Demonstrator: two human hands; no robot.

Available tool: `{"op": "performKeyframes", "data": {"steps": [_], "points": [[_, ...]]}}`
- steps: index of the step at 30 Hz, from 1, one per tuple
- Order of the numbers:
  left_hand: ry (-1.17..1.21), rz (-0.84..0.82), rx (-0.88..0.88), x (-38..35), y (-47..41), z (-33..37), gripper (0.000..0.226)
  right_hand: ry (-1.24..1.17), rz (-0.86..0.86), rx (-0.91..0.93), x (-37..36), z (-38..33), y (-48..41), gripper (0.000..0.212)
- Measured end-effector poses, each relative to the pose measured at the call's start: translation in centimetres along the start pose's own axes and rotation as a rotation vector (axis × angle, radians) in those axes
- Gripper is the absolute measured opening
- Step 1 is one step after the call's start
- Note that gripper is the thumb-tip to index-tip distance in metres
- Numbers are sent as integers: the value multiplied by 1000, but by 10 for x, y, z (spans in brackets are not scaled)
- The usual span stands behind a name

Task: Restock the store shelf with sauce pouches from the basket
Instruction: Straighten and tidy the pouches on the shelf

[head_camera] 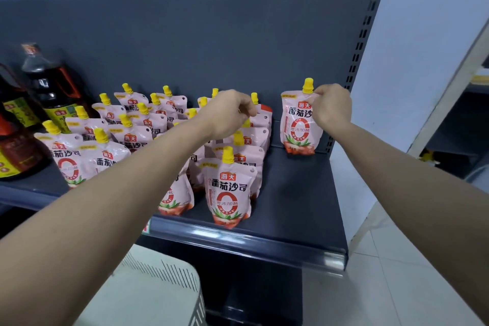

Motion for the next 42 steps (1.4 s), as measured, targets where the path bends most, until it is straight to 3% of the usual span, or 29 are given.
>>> {"op": "performKeyframes", "data": {"steps": [16, 42], "points": [[15, 89, -34, 82, 41, -21, 24, -208, 197, 108, 59, -126, 36, 23], [-36, 194, 141, 218, 104, -176, 23, -331, 50, 164, -24, -307, 119, 20]]}}
Point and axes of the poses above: each hand's wrist, its own y-axis away from the middle knuckle, its own x-axis out of the back of the hand, z = x × y, the point moved 3 cm from there along -y, towards the middle knuckle, and after that the axes turned 14 degrees about z, right-handed, at the moved point
